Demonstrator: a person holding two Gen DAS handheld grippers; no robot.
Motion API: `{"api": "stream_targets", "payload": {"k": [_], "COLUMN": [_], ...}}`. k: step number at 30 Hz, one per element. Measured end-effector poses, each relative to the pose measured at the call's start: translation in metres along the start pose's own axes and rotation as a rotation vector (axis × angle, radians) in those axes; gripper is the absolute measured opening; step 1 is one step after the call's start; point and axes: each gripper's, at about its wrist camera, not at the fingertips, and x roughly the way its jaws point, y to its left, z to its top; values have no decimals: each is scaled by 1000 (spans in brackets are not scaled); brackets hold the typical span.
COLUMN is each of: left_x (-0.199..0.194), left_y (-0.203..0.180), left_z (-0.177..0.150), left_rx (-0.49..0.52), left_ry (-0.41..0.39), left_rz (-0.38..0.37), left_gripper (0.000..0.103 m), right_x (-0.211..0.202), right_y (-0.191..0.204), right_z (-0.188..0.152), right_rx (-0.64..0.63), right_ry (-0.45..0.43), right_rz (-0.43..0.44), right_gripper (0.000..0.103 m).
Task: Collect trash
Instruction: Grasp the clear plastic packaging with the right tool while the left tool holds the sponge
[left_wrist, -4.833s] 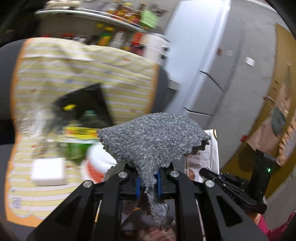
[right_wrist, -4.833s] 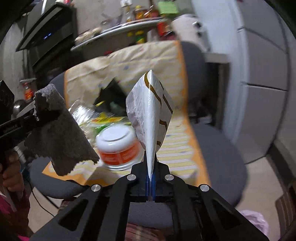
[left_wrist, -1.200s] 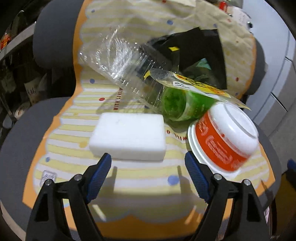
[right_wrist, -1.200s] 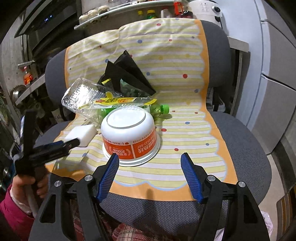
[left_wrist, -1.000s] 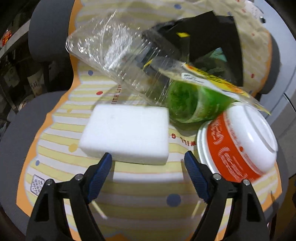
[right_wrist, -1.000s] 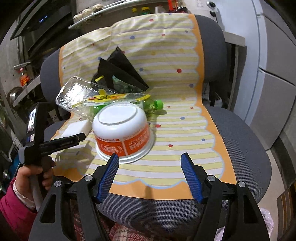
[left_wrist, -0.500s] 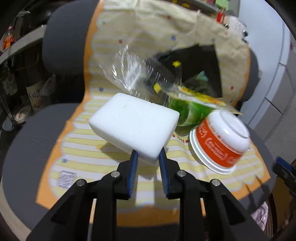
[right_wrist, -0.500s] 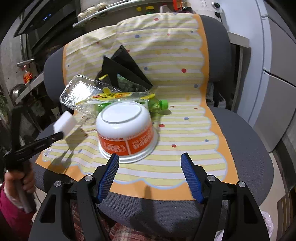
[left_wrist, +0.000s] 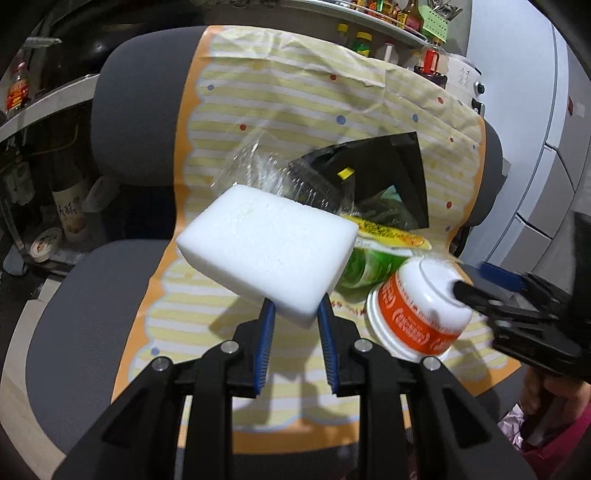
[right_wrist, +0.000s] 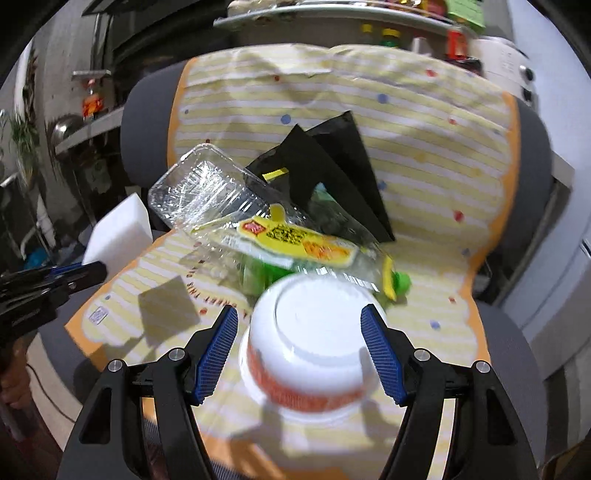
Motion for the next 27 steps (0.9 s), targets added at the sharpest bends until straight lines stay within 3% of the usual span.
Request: {"api": "stream_targets", "payload": {"k": [5,11,15,17,18,21,27], "left_x": [9,21,25,24,23,17,-6], "left_y": [-4,0,5,8,9,10,-9], "left_z": [14,23,20,19,19,20,23], "left_rx": [9,-7,-17,-22,-23,-24,3], "left_ry": [-11,-18,-9,-11,-13,-23,-64], "left_rz": [-12,-16,-12,-7,-5,-4,-46], "left_gripper": [23,23,23,23,23,23,23], "right_x": [45,78,83,75,68,47,-23], "right_y": [11,28,33,29,26,14,-43], "right_z": [19,30,32,35,37,44,54], "right_rx": [-89,-246,-309,-297,-286,-233,21], "right_ry": [63,109,90,61,33,-34,-160], "right_rz": [-20,-113,-163,-156,-154,-154,-90], "right_gripper": [70,67,37,30,13,4,2]}}
